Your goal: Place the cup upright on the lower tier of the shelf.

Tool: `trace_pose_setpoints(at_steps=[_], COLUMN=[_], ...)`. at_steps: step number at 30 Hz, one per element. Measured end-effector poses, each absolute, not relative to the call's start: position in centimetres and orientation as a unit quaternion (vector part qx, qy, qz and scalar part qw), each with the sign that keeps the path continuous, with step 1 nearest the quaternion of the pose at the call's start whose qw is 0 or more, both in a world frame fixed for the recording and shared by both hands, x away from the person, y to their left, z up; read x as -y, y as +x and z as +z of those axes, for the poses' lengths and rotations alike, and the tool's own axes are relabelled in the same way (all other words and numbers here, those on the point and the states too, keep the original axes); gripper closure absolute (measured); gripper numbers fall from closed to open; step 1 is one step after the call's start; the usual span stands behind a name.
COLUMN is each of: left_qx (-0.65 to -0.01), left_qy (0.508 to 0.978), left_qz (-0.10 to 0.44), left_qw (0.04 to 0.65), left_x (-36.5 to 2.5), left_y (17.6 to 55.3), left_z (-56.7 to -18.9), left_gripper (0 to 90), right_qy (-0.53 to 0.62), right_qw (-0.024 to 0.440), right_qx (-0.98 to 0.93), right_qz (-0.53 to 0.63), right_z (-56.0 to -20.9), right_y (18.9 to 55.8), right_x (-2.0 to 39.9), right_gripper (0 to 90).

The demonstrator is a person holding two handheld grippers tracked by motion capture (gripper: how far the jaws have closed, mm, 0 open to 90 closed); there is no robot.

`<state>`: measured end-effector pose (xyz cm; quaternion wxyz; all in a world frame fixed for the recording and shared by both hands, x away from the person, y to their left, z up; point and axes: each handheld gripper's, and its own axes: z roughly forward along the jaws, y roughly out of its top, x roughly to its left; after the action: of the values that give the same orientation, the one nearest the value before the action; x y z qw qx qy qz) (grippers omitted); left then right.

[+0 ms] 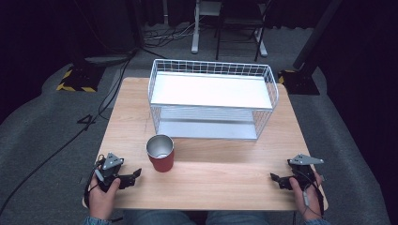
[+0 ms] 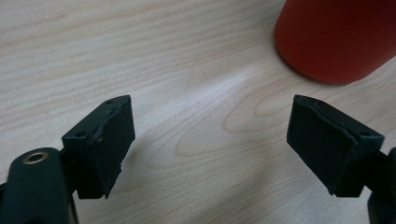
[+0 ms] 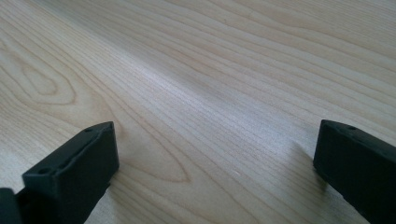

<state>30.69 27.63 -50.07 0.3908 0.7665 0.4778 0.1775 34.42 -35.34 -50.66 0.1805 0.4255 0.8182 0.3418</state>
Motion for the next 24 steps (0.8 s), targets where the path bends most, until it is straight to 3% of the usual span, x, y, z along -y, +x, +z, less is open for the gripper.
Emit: trace_pose_setpoints(at_steps=[11, 24], left_qx=[-0.415, -0.387], left_qy=[0.716, 0.718], left_qz=[0.214, 0.22], left_qw=[0.519, 0.535], left_x=[-27.3, -25.3], left_y=[29.6, 29.9], left_z=[-49.2, -49.1], left_gripper=[15.7, 15.7], right_qy=[0.425, 0.425], right_qw=[0.181, 0.181], right_qx=[-0.819, -0.818], right_qz=[0.342, 0.342], right_z=[-50.7, -50.7], right_y=[34.4, 34.4], right_x=[35.3, 35.3], right_gripper=[0.2, 0.3])
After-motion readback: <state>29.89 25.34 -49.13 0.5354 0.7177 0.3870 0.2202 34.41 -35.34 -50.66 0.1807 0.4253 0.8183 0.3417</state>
